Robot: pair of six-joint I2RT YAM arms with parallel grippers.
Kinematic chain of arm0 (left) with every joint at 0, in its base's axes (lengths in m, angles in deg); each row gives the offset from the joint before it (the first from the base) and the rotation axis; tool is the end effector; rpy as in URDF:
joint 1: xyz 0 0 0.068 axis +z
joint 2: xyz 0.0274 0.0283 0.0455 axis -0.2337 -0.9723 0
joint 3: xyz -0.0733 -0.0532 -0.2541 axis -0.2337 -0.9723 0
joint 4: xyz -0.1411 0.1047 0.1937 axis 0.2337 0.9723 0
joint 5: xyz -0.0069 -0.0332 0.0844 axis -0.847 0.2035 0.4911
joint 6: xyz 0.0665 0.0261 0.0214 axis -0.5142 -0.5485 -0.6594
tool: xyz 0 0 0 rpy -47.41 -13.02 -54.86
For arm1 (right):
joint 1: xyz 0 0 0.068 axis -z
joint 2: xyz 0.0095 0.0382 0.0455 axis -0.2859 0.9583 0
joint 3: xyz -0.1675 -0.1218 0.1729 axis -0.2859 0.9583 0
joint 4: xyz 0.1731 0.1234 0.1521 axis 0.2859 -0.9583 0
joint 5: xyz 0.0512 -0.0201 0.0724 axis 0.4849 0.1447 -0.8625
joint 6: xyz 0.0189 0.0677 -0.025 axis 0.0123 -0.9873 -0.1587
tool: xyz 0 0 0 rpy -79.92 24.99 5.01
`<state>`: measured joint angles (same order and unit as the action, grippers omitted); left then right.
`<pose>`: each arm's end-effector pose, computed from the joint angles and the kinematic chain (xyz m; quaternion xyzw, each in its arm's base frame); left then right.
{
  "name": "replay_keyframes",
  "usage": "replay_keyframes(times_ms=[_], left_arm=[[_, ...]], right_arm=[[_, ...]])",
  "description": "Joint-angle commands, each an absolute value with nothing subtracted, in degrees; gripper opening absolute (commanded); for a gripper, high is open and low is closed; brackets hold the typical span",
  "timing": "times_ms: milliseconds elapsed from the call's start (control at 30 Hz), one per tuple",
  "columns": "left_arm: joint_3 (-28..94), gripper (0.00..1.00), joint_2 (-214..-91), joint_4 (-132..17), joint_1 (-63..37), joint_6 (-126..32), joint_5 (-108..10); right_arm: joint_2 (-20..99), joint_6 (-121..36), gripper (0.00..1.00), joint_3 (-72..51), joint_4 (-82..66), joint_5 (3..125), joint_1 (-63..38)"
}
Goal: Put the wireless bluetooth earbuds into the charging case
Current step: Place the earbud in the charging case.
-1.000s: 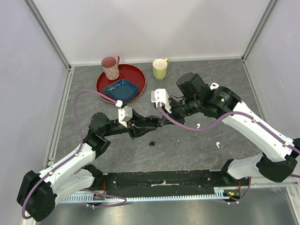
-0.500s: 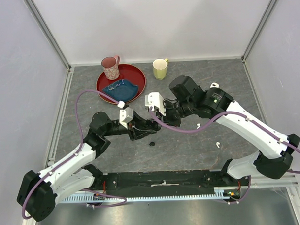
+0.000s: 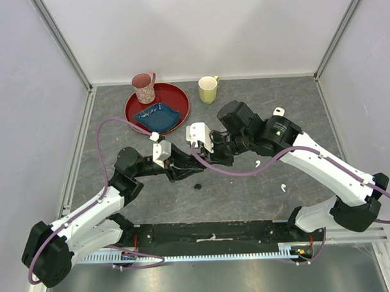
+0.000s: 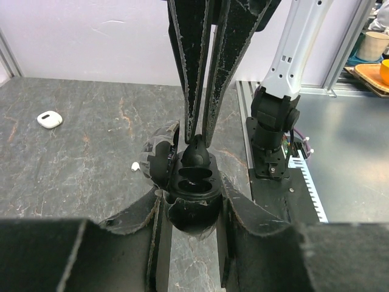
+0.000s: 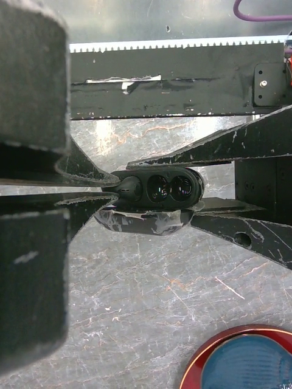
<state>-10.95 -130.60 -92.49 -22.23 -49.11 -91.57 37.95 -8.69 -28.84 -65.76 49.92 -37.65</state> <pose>0.1533 -0.1701 0.2951 0.4547 0.4797 -0.5176 0.5433 0.1502 0.2484 0.3957 -0.6444 0.6403 0.2595 0.3278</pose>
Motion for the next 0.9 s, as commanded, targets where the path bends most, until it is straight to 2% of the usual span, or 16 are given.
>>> replay_keyframes(times_ms=[0,300,433,600,800,867], left_arm=[[-11.34,0.02,-129.27,-101.37,-22.35,-46.81,-89.41],[-12.40,0.02,-129.18,-103.67,-22.26,-46.19,-87.65],[-12.57,0.02,-129.53,-103.23,-22.35,-46.19,-87.65],[-12.66,0.02,-129.62,-102.17,-22.35,-46.72,-87.30],[-13.36,0.02,-129.09,-101.12,-22.35,-47.68,-84.93],[-13.63,0.02,-128.74,-100.77,-22.26,-48.04,-83.09]], right_arm=[[38.90,-8.47,0.06,-29.72,-65.95,51.77,-38.50],[37.94,-9.00,0.23,-29.90,-64.29,54.76,-38.85],[35.22,-9.62,0.34,-29.20,-61.13,55.82,-38.85],[30.30,-10.58,0.43,-27.79,-55.85,56.87,-38.85],[22.48,-13.74,0.63,-22.35,-46.12,59.50,-38.76],[19.75,-16.81,0.73,-19.71,-42.07,62.75,-38.76]])
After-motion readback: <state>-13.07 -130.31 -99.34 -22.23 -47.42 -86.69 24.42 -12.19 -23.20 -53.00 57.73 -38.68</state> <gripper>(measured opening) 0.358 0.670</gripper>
